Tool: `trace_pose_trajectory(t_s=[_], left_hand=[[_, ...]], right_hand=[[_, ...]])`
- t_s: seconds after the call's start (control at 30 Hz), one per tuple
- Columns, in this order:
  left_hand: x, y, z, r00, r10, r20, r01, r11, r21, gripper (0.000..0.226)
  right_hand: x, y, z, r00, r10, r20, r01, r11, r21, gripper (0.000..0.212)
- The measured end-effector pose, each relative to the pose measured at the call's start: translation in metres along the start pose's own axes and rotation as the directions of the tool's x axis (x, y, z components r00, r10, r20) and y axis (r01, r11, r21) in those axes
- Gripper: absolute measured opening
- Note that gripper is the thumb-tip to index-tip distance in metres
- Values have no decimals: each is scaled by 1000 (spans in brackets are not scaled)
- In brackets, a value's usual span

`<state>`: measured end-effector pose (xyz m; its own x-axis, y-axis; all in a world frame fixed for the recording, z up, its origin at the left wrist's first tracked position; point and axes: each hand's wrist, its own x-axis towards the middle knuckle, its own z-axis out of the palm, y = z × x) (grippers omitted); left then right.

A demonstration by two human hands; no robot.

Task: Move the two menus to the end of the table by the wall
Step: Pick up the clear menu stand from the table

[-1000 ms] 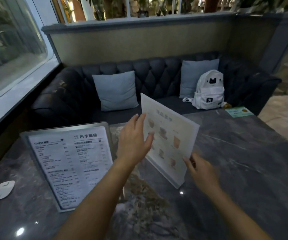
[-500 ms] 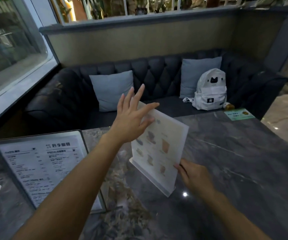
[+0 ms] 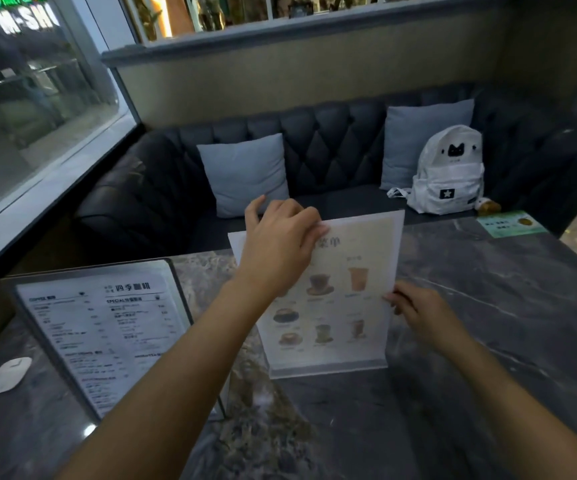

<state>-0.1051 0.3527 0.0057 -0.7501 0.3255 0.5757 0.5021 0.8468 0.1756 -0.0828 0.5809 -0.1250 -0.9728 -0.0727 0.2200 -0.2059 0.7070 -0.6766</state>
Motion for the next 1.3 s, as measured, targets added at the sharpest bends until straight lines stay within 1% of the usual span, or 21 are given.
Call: trace_pose_trajectory(t_s=[0.13, 0.2, 0.27, 0.33, 0.37, 0.43, 0.5, 0.53, 0.6, 0.7, 0.8, 0.87, 1.0, 1.13, 1.3], left_hand=[[-8, 2, -3, 999, 7, -33, -6, 1000, 15, 19], [-15, 0, -3, 996, -28, -85, 29, 999, 12, 24], [-26, -3, -2, 975, -147, -170, 138, 988, -64, 42], [-41, -7, 0, 915, -313, -255, 252, 936, -243, 61], [-50, -10, 2, 883, -387, -266, 292, 896, -336, 68], [-72, -15, 11, 838, -508, -202, 354, 786, -508, 74], [-92, -15, 21, 812, -577, -94, 394, 659, -640, 67], [-102, -14, 27, 804, -593, -55, 406, 613, -677, 62], [-124, -12, 40, 783, -623, -6, 447, 568, -691, 54], [-150, -14, 59, 776, -623, 104, 526, 548, -650, 49], [-166, -21, 69, 789, -567, 235, 590, 595, -545, 64], [-167, -23, 70, 784, -553, 282, 611, 609, -505, 71], [-163, -16, 64, 801, -518, 299, 594, 632, -497, 72], [-164, -11, 62, 817, -483, 316, 575, 639, -511, 75], [-166, -14, 62, 835, -454, 310, 548, 639, -540, 76]], right_hand=[[-3, 7, 1, 999, -37, 1, 37, 999, 21, 11], [-5, 8, 1, 1000, -29, -2, 29, 999, 27, 11], [-7, 7, 1, 1000, -23, 14, 22, 1000, 20, 13], [-8, 7, 1, 999, -13, 36, 12, 1000, 24, 14], [-9, 7, 1, 999, -8, 42, 7, 1000, 25, 14], [-11, 6, 1, 999, -8, 41, 7, 1000, 31, 14], [-12, 5, 0, 999, -13, 31, 12, 999, 47, 14], [-14, 4, 0, 1000, -16, 24, 15, 999, 51, 14], [-16, 3, 1, 1000, -23, 12, 22, 999, 44, 14], [-20, 3, 1, 1000, 15, 10, -16, 999, 48, 11], [-22, 3, 2, 996, 87, -16, -83, 985, 154, 9], [-22, 2, 3, 992, 122, -38, -111, 971, 210, 9], [-22, 7, 2, 981, 183, -69, -158, 949, 272, 17], [-27, 11, 0, 967, 225, -120, -184, 942, 280, 10], [-35, 5, 0, 972, 225, -73, -199, 945, 260, 8]])
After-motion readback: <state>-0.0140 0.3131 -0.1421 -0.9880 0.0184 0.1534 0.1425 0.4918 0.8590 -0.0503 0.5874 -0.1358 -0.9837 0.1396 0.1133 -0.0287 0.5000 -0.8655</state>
